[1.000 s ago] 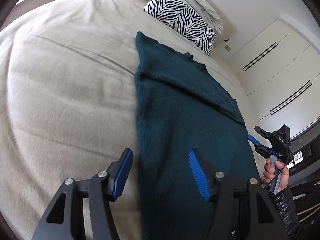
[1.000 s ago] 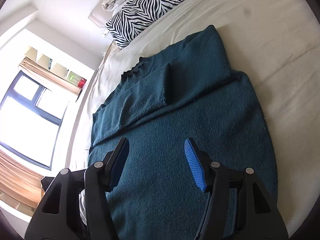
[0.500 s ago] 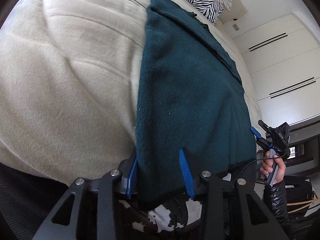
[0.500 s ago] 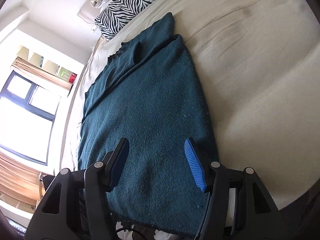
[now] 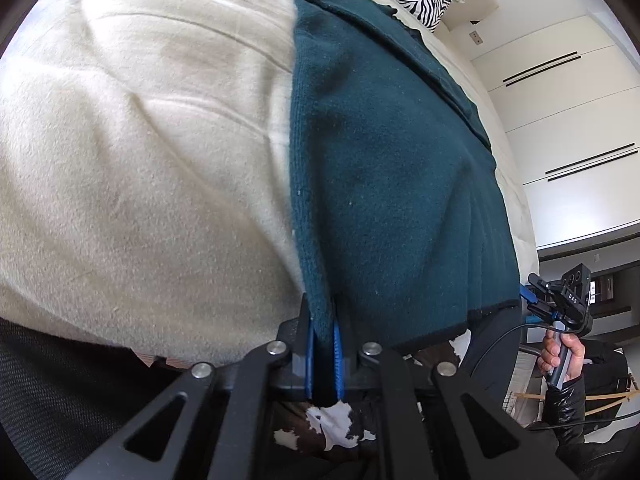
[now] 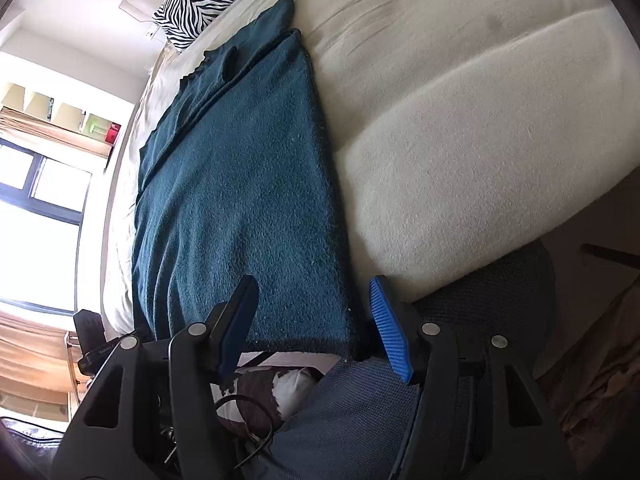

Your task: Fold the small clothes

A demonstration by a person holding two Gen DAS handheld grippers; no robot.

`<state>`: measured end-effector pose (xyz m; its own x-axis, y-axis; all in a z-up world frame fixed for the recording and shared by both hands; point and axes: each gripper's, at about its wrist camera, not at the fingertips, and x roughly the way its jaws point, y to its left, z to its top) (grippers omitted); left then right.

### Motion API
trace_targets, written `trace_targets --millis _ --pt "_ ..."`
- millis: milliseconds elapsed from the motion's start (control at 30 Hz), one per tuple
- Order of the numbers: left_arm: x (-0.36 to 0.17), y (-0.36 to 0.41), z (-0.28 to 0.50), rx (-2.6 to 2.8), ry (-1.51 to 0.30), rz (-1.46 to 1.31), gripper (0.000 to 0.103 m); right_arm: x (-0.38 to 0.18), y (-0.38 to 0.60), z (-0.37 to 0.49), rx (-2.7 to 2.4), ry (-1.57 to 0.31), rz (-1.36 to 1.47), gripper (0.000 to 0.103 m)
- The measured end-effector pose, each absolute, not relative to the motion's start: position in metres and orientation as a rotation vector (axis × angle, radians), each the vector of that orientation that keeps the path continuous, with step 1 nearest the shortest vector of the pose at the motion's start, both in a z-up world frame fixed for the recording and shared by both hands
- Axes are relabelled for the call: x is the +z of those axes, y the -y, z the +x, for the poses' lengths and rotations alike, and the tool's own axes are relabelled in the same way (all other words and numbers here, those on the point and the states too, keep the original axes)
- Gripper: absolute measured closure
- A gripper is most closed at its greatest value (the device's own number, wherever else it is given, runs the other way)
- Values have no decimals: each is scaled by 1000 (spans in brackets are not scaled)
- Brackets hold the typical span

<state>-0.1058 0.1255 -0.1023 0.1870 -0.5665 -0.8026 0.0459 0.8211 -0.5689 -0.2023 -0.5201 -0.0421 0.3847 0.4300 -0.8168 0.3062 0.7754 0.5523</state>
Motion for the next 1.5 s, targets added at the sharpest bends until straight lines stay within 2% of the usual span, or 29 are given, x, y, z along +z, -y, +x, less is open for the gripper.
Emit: trace_targets --millis 333,433,500,567,800,1133,1500 --pt "-101 -112 -104 -480 -1320 -452 95 -55 521 -212 107 -1267 769 51" --pt "-101 -112 -104 -486 -1317 -450 96 -61 518 -211 113 -1299 758 72" --pt "-101 -109 -104 -494 -1312 -447 96 -63 516 -213 113 -1300 749 79" --pt "-98 -113 -106 -511 -1305 -452 96 -62 515 -214 128 -1285 752 94" --pt "-73 -120 -99 -616 -1224 -592 97 -32 517 -205 194 -1140 794 96" --pt "-23 -160 -54 -694 -941 -956 97 23 533 -140 227 -894 860 96" --pt "-21 -173 28 -675 -822 -1184 97 52 553 -35 152 -768 820 96"
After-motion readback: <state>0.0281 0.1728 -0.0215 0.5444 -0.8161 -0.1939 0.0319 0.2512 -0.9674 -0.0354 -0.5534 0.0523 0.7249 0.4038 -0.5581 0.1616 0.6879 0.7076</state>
